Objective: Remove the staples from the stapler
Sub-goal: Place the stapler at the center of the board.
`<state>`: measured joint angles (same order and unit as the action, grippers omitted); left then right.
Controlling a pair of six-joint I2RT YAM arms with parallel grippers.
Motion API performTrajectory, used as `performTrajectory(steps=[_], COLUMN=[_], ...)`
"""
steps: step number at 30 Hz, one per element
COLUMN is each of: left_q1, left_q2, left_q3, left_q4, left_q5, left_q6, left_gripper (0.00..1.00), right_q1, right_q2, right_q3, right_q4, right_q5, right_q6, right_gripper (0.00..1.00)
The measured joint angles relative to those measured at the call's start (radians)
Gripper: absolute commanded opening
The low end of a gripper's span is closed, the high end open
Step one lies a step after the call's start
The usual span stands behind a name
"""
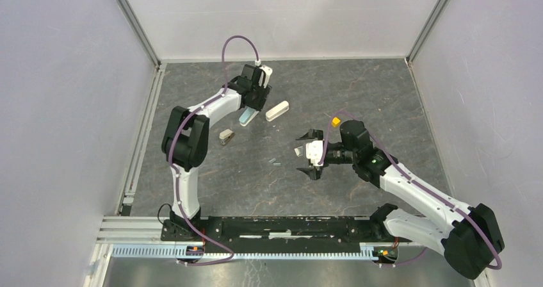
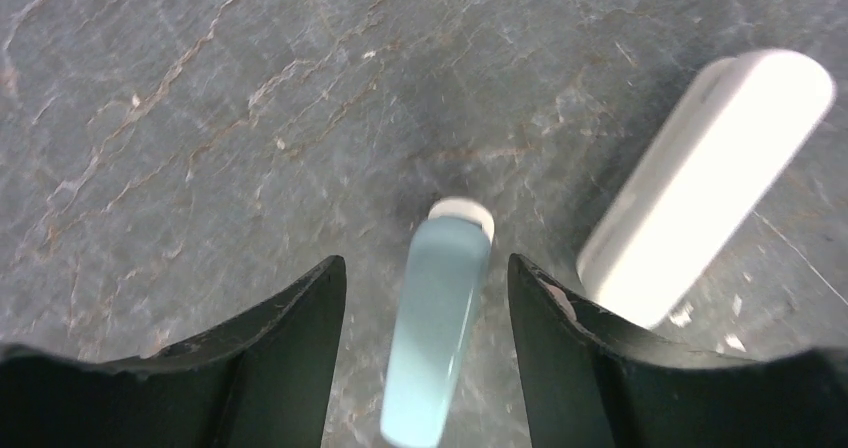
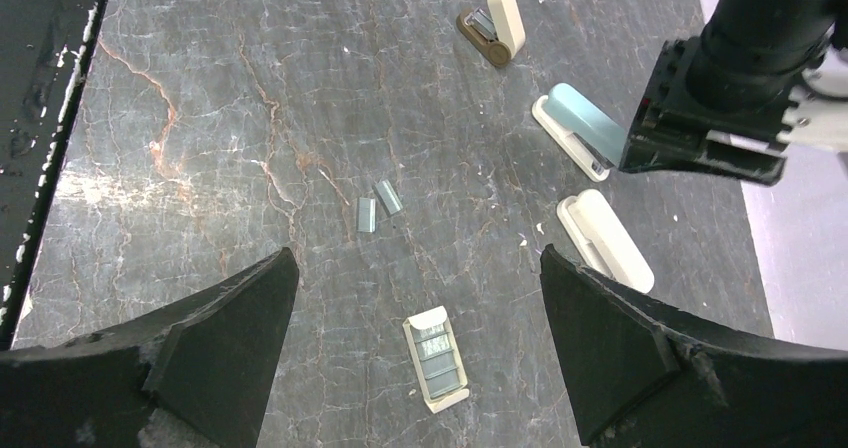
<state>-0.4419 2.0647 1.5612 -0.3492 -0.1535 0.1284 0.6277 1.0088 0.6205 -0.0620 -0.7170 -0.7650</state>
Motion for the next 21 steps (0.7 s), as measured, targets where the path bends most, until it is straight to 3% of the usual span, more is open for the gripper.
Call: performTrajectory(steps=[2, 5, 9, 12, 21], left_q1=[0.002, 0.006, 0.018, 0.042, 0.062], left_q2=[-0.05, -0.222, -0.5, -0.628, -0.563], left_q3=[-0.031, -0.169, -0.388, -0.452, -0.351], left_q4=[-0.002, 0.026, 0.1, 0.086, -0.231], left_q5=[0.016, 0.052, 0.086, 0.152, 0.18], left_q6=[-0.011, -0.027, -0.062, -0.088, -0.083], left_gripper=[0.74, 1.0, 1.0, 1.0, 0.95], right_q1=[-0.006, -0.012, -0.016, -0.016, -0.02], right_q2=[0.0, 0.0, 0.0, 0.0, 0.0], right_q3=[0.0, 0.0, 0.0, 0.0, 0.0], right_q4=[-0.006, -0.011, -0.017, -0.021, -0.026], right_q5=[-0.009, -0.023, -0.04, -0.053, -0.071], right_q6=[-0.001, -0.003, -0.003, -0.003, -0.003], right_gripper=[0.98, 0.98, 0.98, 0.98, 0.98])
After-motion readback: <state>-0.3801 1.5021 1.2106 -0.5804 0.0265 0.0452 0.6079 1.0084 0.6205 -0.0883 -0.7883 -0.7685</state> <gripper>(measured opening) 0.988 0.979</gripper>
